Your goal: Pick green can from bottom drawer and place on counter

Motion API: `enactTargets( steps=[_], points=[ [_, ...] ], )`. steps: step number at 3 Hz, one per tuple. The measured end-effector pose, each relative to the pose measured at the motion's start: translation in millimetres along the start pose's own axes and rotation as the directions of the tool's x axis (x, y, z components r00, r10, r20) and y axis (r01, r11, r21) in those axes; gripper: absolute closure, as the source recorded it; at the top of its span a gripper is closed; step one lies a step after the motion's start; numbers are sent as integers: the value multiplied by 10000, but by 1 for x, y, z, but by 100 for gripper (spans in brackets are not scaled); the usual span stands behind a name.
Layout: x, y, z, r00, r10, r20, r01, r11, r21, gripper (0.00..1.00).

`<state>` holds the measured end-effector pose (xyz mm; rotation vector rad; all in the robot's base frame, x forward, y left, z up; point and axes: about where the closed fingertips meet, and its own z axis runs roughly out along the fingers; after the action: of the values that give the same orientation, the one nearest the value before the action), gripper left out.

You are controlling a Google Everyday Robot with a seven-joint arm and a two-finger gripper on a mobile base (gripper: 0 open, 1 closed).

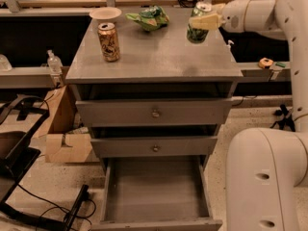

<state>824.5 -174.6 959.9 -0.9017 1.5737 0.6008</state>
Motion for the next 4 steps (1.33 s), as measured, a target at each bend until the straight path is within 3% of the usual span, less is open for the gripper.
enactTargets(
  steps=[1,2,3,4],
  points=[
    [29,-2,17,9986,534,-57,-535,9984,-200,100],
    [60,-6,31,9948,729,-707,-740,9972,-137,100],
    [64,-5,35,9941,752,-787,-767,9969,-166,85],
    [65,-3,39,9938,765,-801,-785,9967,-214,62]
  ],
)
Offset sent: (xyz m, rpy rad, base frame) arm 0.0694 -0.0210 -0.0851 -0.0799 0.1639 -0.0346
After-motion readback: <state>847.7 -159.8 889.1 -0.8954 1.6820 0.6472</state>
